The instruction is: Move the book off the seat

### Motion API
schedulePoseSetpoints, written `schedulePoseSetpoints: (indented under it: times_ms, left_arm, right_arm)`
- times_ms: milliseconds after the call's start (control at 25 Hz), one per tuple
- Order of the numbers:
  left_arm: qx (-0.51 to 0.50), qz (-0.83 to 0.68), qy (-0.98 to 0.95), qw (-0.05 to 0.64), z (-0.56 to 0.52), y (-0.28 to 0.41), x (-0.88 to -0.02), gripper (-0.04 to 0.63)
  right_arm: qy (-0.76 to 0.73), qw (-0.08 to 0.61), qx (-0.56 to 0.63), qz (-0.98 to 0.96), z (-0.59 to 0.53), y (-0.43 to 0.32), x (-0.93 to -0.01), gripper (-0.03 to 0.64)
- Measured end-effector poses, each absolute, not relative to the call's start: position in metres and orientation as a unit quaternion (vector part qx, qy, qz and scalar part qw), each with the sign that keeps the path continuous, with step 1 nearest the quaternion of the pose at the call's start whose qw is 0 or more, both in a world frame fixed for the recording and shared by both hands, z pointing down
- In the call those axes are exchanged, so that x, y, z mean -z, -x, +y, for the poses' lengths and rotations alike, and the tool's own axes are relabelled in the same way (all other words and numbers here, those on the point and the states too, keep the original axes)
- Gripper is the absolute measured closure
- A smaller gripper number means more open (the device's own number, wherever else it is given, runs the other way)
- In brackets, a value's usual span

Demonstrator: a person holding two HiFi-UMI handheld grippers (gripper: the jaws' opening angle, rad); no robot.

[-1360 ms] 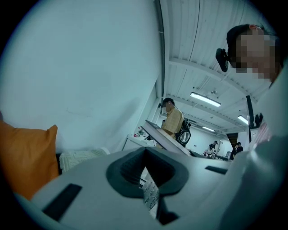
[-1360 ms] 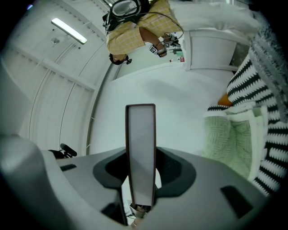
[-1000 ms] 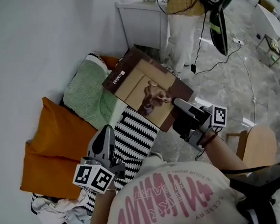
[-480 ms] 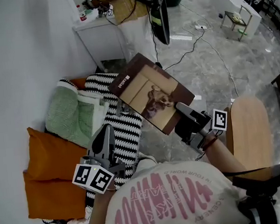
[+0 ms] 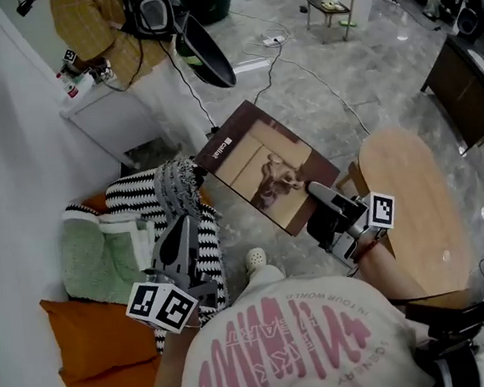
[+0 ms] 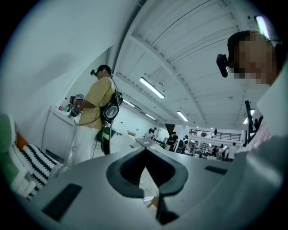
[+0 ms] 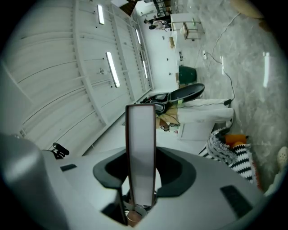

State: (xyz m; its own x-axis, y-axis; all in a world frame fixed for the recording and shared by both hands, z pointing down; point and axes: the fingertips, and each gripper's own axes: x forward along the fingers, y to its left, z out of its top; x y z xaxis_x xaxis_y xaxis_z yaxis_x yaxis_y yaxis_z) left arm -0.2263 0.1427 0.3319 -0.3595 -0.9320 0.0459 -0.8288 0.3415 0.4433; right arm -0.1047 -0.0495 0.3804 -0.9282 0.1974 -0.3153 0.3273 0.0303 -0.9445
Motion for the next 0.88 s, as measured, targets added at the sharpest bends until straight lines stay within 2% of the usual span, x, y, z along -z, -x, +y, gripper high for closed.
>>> schedulePoseSetpoints:
  times_ms: [320, 880]
  left_arm:
    - [0.165, -0.744, -0.624, 0.175, 0.040, 0.226, -0.327, 0.586]
    - [0.162, -0.653, -0.718, 0.178, -0.091, 0.317, -0.325, 0.586]
  right_arm:
    - [-0.096, 0.111, 0.666, 0.732, -0.130, 0.064, -0.376, 0.455]
    - [0.002, 0.193, 0.643, 0.741, -0.220, 0.114, -0.377, 0.456]
